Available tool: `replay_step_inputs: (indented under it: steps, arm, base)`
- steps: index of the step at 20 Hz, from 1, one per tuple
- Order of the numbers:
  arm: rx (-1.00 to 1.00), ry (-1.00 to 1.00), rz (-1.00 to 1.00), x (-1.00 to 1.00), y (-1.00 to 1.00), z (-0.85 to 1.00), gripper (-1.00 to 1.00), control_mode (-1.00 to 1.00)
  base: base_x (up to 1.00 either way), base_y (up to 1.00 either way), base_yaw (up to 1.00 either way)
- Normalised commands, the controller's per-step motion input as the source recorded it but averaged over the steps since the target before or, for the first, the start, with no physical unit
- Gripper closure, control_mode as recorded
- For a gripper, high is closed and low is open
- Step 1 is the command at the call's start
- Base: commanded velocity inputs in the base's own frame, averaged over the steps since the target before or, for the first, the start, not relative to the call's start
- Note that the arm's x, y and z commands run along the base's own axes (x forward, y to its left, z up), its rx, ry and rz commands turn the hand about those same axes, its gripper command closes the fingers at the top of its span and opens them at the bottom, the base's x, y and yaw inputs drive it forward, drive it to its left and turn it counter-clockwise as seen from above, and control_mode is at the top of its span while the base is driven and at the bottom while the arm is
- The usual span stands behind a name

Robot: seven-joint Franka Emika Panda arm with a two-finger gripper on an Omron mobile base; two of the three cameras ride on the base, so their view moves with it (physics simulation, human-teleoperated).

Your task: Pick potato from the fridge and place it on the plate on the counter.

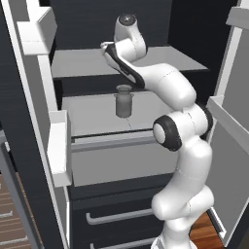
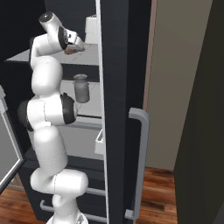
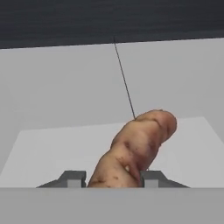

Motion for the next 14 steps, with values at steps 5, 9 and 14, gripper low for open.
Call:
replay_step_inputs:
  steps: [5, 9, 14]
  arm:
    - [0.00, -0.10, 0.12, -0.83, -0.17, 0.00, 1.00, -1.00]
    - [0.00, -0.11, 0.14, -0.80, -0.27, -0.19, 1.00, -1.00]
    - [0.00, -0.10, 0.15, -0.77, -0.40, -0.25, 1.00, -1.00]
  base:
    - [0.00, 0.00, 0.00]
    - [0.00, 0.00, 0.00]
    - [0.00, 0.00, 0.00]
